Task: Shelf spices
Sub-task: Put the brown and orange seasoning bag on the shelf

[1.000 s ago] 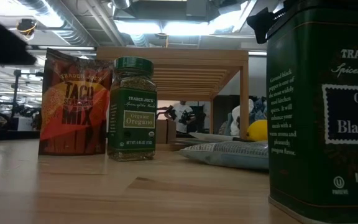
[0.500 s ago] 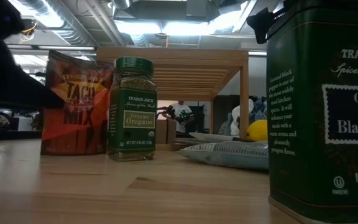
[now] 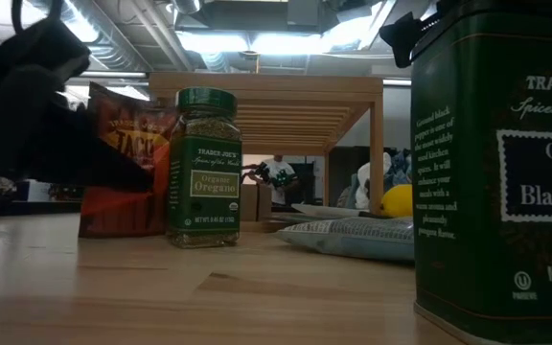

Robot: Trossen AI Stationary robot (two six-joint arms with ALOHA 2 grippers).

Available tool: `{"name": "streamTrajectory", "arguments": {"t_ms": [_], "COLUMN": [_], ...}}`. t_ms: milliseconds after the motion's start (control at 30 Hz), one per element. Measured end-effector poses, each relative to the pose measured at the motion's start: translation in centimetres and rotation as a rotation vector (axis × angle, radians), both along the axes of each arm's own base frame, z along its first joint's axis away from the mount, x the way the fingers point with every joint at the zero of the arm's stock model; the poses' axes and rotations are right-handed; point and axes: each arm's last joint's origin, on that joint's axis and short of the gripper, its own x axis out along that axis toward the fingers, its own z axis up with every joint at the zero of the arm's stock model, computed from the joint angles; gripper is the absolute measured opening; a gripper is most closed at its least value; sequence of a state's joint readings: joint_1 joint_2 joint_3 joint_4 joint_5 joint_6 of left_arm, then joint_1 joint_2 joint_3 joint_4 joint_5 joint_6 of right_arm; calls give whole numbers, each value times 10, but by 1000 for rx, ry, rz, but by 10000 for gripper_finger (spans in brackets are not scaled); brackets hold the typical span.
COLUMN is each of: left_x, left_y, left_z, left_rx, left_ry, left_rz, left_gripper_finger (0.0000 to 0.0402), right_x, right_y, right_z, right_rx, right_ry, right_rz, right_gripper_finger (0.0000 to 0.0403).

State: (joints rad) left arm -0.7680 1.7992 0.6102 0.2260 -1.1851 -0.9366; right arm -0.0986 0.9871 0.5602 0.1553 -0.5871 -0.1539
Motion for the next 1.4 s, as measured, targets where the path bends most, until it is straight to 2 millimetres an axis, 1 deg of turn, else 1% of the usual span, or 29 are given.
{"name": "streamTrajectory", "arguments": {"t_ms": [167, 200, 333, 433, 567, 700, 767, 867, 967, 1067, 1233, 1400], "left_x": [-1, -1, -2, 0, 2, 3, 3, 2, 1, 0, 2, 5], "left_y": [-1, -2, -13, -23, -32, -28, -20, -3, 20, 47, 95, 138], "left_z": [2, 3, 13, 28, 55, 89, 106, 134, 162, 186, 211, 224], "left_rx": [32, 41, 85, 129, 198, 278, 310, 336, 348, 332, 320, 315], "left_ry": [15, 15, -12, -23, -30, -19, -14, -22, -33, -56, -95, -133], "left_rz": [-13, -21, -40, -65, -94, -109, -106, -77, -48, -45, -54, -102], "left_gripper_finger": [38, 33, 33, 36, 33, 33, 33, 35, 36, 32, 31, 31], "right_x": [0, 0, 0, 0, 0, 0, 0, 0, 0, 0, 0, 0], "right_y": [0, 0, 0, 0, 0, 0, 0, 0, 0, 0, 0, 0], "right_z": [0, 0, 0, 0, 0, 0, 0, 0, 0, 0, 1, 1], "right_rx": [0, 0, 0, 0, 0, 0, 0, 0, 0, 0, -1, -2], "right_ry": [0, 0, 0, 0, -1, -2, -2, -3, -4, -4, -6, -6], "right_rz": [0, 0, 0, 1, 1, 1, 1, 1, 1, 1, 1, 1], "right_gripper_finger": [379, 379, 379, 379, 379, 379, 379, 379, 379, 379, 379, 379]}}
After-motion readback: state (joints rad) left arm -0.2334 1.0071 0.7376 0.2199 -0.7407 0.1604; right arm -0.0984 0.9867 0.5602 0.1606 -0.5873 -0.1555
